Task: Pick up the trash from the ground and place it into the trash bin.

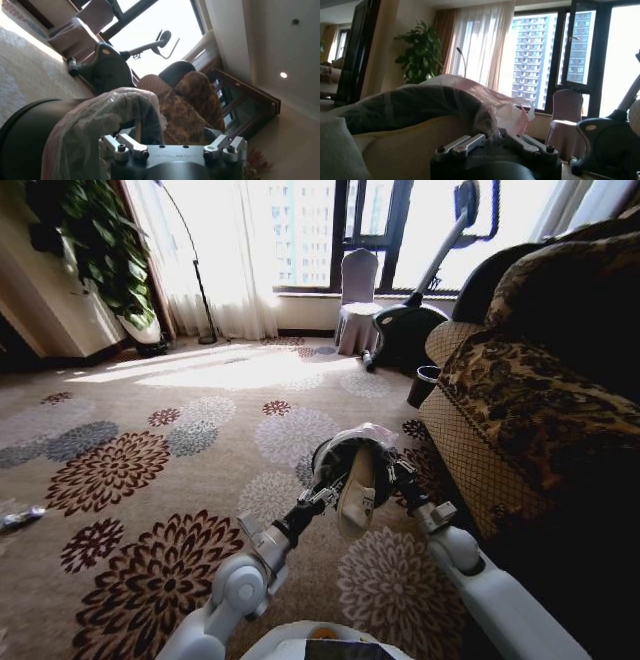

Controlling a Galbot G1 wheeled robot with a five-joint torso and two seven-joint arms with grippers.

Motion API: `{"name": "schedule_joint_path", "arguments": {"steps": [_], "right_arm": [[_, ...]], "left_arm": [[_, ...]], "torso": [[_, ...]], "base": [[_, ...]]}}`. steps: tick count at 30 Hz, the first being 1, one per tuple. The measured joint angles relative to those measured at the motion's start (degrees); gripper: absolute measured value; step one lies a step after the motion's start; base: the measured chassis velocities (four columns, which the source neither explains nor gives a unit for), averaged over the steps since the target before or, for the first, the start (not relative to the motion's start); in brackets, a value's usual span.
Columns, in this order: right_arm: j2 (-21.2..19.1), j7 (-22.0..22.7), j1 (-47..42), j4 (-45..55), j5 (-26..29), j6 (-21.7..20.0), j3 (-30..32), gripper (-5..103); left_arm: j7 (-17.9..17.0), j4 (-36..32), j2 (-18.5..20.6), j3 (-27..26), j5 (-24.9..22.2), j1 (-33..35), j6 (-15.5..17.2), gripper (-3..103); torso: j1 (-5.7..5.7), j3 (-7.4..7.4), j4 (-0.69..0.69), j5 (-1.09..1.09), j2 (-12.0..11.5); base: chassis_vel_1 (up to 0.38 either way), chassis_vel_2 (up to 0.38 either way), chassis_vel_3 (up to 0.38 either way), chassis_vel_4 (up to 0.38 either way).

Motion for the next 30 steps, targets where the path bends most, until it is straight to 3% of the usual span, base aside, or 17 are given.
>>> {"name": "schedule_joint_path", "arguments": {"steps": [1,3,5,6,7,8,10,12,14,16,19,20,22,24,25,27,30], "right_arm": [[-0.5,0.0,0.0,0.2,0.6,-0.7,0.0,0],[-1.2,0.0,0.0,0.6,1.4,-1.7,0.0,0],[-3.9,0.0,0.3,2.2,5.3,-5.6,0.0,0],[-5.2,0.1,0.5,3.3,7.6,-8.2,0.0,0],[-5.2,0.1,0.5,3.3,7.6,-8.2,0.0,0],[-5.9,0.1,0.6,3.8,8.6,-9.6,0.0,0],[-7.7,0.0,0.9,5.3,11.8,-15.3,0.5,0],[-8.0,0.0,1.0,5.6,12.5,-16.3,0.7,0],[-8.1,0.1,0.5,6.1,14.0,-17.7,1.5,0],[-8.0,0.1,0.0,6.4,14.3,-17.8,2.0,0],[-6.5,0.1,-3.0,7.9,15.0,-17.9,4.0,0],[-6.5,0.1,-3.0,7.9,15.0,-17.9,4.0,0],[-5.3,0.1,-6.5,9.4,13.9,-17.3,5.8,0],[-4.9,0.1,-7.3,9.8,13.6,-17.1,6.2,0],[-3.4,0.1,-9.3,10.7,12.3,-16.4,6.9,0],[-1.3,0.1,-11.3,11.3,10.5,-15.4,7.4,0],[0.7,0.1,-13.3,11.9,8.6,-14.5,7.4,0]], "left_arm": [[0.8,-0.3,0.1,-0.2,0.0,0.3,-0.2,93],[1.8,-0.7,0.3,-0.6,0.0,0.6,-0.6,93],[4.8,-1.4,0.9,-1.7,2.0,1.4,-2.0,99],[8.2,-1.2,1.0,-2.6,4.3,1.7,-3.6,100],[8.2,-1.2,1.0,-2.6,4.3,1.7,-3.6,100],[10.4,-0.7,1.1,-3.2,5.9,1.8,-4.8,100],[19.9,1.6,0.7,-6.6,13.0,1.9,-10.9,100],[21.6,2.1,0.4,-7.9,15.1,1.8,-12.8,100],[23.0,2.6,-1.0,-11.7,21.9,1.7,-17.4,100],[22.6,2.4,-1.7,-13.5,23.5,1.7,-18.6,100],[10.5,2.2,-4.2,-21.0,29.8,2.2,-22.0,100],[10.5,2.2,-4.2,-21.0,29.8,2.2,-22.0,100],[0.5,6.4,-5.3,-27.0,34.8,2.5,-23.3,100],[-1.2,7.5,-5.4,-28.0,35.7,2.6,-23.4,100],[-6.5,10.9,-5.6,-30.4,37.8,3.3,-23.4,100],[-10.5,14.0,-5.5,-31.2,38.1,4.3,-22.9,100],[-13.2,17.7,-5.2,-31.5,38.2,5.4,-22.6,100]], "torso": [[0.0,0.0,0.0,0.0,0.0],[0.0,0.0,0.0,0.0,0.0],[0.0,0.0,0.0,0.0,0.0],[0.0,0.0,0.0,-0.01,0.0],[0.0,0.0,0.0,-0.01,0.0],[0.0,0.0,0.0,-0.01,0.0],[0.0,0.0,0.01,-0.02,0.0],[0.0,0.0,0.01,-0.02,0.0],[0.0,0.0,0.0,-0.01,0.0],[0.0,0.0,-0.01,-0.01,0.0],[0.0,0.0,0.01,0.02,0.0],[0.0,0.0,0.01,0.02,0.0],[0.0,0.0,0.0,-0.03,0.0],[0.0,0.0,-0.01,-0.02,0.0],[0.0,0.0,-0.01,-0.04,0.0],[0.0,0.0,0.0,0.0,0.0],[0.0,0.0,0.01,-0.02,0.0]], "base": [[0.0,0.0,0.0,0.0],[0.0,0.0,0.0,0.0],[0.0,0.0,0.0,0.0],[0.0,0.0,0.0,0.0],[0.0,0.0,0.0,0.0],[0.0,0.0,0.0,0.0],[0.0,0.0,0.0,0.0],[0.0,0.0,0.0,0.0],[0.0,0.0,0.0,0.0],[0.0,0.0,0.0,0.0],[0.0,0.0,0.0,0.0],[0.0,0.0,0.0,0.0],[0.0,0.0,0.0,0.0],[0.0,0.0,0.0,0.0],[0.0,0.0,0.0,0.0],[0.0,0.0,0.0,0.0],[0.0,0.0,0.0,0.0]]}}
